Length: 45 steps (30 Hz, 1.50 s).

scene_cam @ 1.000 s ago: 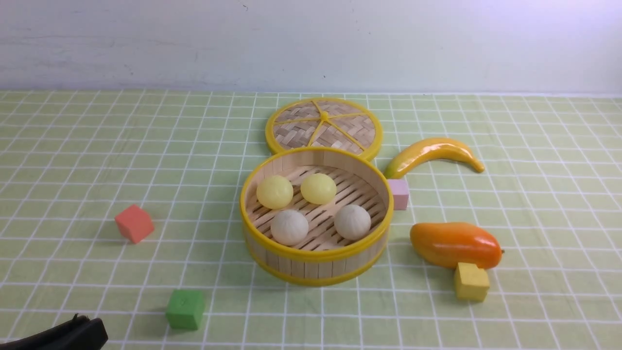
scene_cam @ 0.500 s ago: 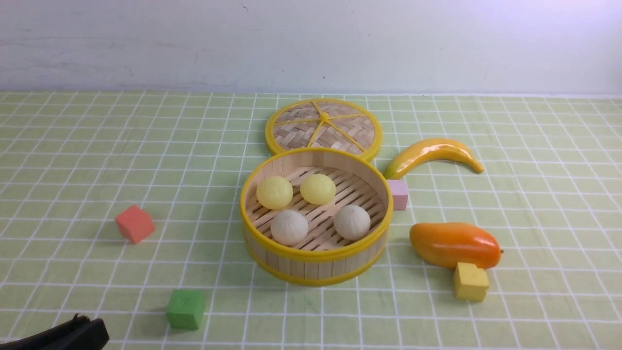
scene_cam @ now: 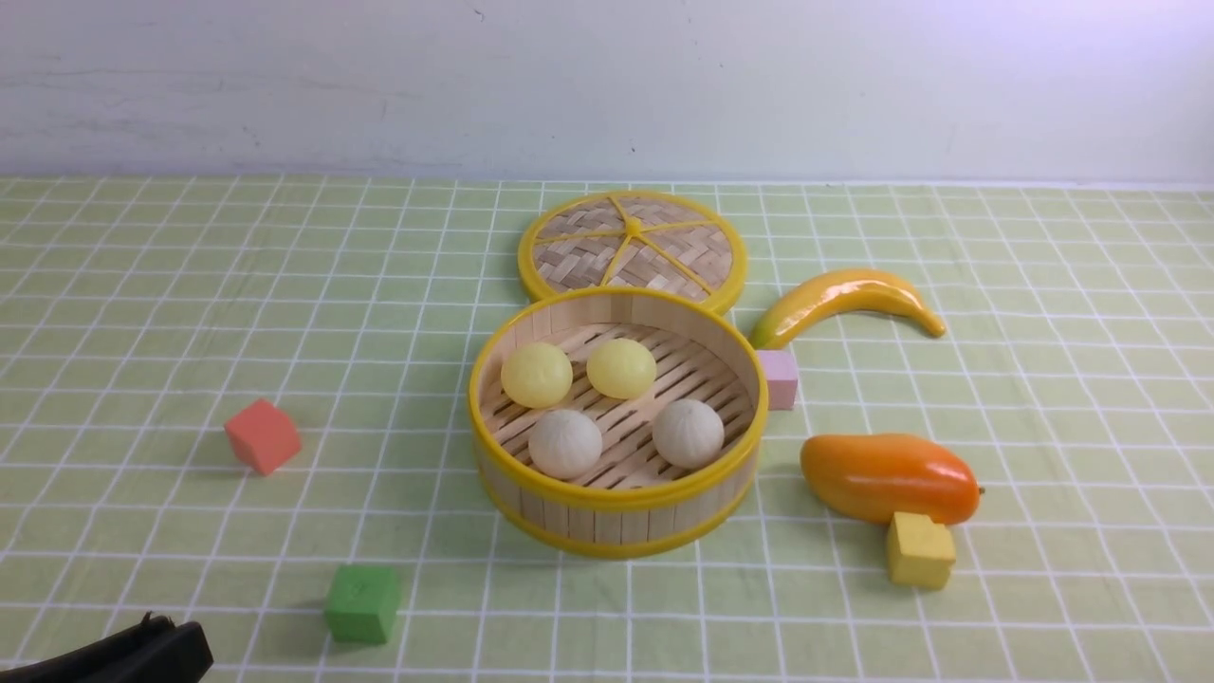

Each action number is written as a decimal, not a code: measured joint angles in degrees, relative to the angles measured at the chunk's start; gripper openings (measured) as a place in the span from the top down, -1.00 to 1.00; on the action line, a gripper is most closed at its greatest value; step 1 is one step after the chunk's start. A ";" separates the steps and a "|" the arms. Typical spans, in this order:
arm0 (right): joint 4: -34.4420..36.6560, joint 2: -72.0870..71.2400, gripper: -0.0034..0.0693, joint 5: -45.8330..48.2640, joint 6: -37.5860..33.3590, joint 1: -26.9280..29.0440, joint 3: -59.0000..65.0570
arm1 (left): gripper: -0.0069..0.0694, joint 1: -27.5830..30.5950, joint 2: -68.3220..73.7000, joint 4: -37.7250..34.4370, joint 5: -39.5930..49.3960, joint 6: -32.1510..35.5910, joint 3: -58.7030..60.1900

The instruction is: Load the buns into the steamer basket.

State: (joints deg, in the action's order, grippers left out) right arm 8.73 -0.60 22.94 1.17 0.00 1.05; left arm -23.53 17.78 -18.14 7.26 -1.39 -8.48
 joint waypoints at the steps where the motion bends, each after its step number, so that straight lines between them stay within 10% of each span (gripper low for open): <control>1: 0.00 0.00 0.90 0.00 0.00 0.00 0.00 | 0.44 0.00 0.00 0.00 0.00 0.00 0.00; 19: 0.16 0.00 0.85 0.12 0.12 0.00 -0.02 | 0.42 0.30 0.00 0.53 -2.27 0.73 0.00; 24: 0.16 0.00 0.84 0.14 0.12 0.00 -0.02 | 0.42 7.87 -3.58 0.63 -5.79 0.79 0.00; 32: 0.16 0.00 0.82 0.14 0.12 0.00 -0.02 | 0.85 21.64 -17.70 1.92 7.25 -0.15 2.79; 45: 0.16 0.00 0.80 0.14 0.17 0.02 -0.02 | 0.85 22.37 -18.40 2.40 14.96 -1.67 10.26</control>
State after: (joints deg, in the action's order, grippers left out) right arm 8.89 -0.60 23.08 1.34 0.02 1.03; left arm -1.16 -0.62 -15.74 22.22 -3.06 1.78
